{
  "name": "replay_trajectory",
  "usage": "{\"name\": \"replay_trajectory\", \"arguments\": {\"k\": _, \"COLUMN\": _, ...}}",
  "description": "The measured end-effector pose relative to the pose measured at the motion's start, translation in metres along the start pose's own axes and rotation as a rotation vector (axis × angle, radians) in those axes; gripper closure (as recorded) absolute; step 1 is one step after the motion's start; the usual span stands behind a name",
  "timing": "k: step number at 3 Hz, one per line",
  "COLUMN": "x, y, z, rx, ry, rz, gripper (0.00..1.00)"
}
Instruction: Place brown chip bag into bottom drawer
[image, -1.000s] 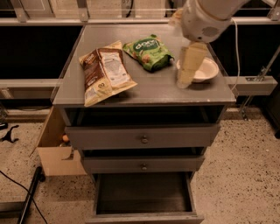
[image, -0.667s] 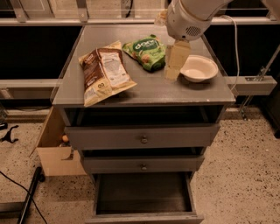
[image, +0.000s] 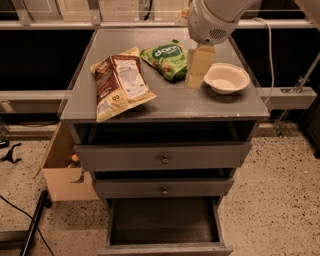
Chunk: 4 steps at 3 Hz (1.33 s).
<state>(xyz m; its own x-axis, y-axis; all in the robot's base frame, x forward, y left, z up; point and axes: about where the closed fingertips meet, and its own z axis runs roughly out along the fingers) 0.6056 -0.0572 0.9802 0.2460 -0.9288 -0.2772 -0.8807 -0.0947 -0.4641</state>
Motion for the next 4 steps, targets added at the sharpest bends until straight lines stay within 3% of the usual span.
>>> {"name": "replay_trajectory", "arguments": {"k": 2, "x": -0.020, "y": -0.046, "z": 0.032, "rx": 0.018, "ry": -0.034, "rz": -0.100, "gripper": 0.00}}
{"name": "replay_trajectory", "arguments": {"k": 4, "x": -0.038, "y": -0.072, "z": 0.074, "rx": -0.054, "ry": -0.126, "rz": -0.114, "gripper": 0.00}}
